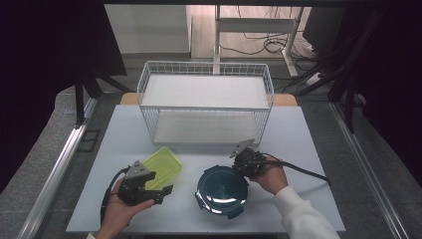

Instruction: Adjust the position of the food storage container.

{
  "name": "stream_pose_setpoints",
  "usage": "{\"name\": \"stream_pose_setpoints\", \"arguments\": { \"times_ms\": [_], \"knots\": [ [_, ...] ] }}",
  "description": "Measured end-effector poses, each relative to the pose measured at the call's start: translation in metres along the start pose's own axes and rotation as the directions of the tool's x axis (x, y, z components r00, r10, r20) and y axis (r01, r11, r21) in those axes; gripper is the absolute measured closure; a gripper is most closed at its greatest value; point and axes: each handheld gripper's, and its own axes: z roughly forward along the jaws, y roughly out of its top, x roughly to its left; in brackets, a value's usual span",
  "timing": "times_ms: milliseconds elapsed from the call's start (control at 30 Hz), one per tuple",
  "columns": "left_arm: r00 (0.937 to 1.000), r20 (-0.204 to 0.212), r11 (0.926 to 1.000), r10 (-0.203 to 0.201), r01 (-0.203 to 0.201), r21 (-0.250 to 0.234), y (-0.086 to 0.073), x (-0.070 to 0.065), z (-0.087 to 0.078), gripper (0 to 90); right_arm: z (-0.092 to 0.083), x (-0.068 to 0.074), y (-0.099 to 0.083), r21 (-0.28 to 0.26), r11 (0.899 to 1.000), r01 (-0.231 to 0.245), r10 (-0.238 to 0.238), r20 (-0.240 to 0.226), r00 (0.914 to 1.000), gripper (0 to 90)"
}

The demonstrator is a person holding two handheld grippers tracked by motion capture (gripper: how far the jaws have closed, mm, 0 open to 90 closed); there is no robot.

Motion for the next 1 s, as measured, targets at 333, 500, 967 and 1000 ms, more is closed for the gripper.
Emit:
{"name": "stream_pose_setpoints", "arguments": {
  "times_ms": [333, 500, 967, 1000],
  "knots": [
    [1.0000, 0.006, 1.0000, -0.002, 0.002, -0.004, 0.001, -0.003, 0.000, 20.9, -0.003, -0.003, -0.005, -0.040, 0.998, -0.049, 0.048, -0.026, 0.9985, 89.0],
    [1.0000, 0.002, 0.9999, 0.004, -0.004, -0.014, 0.002, -0.008, -0.004, 20.4, -0.021, -0.002, -0.009, -0.143, 0.985, -0.092, 0.092, -0.008, 0.9958, 88.9],
    [0.9995, 0.029, 0.9998, -0.016, 0.016, -0.013, 0.008, -0.030, -0.005, 17.4, -0.067, 0.013, -0.053, -0.309, 0.914, -0.261, 0.259, -0.051, 0.9646, 40.2],
    [0.9995, 0.029, 0.9998, -0.016, 0.016, -0.013, 0.008, -0.030, -0.005, 17.1, -0.068, 0.013, -0.057, -0.310, 0.911, -0.273, 0.267, -0.060, 0.9617, 36.8]
  ]
}}
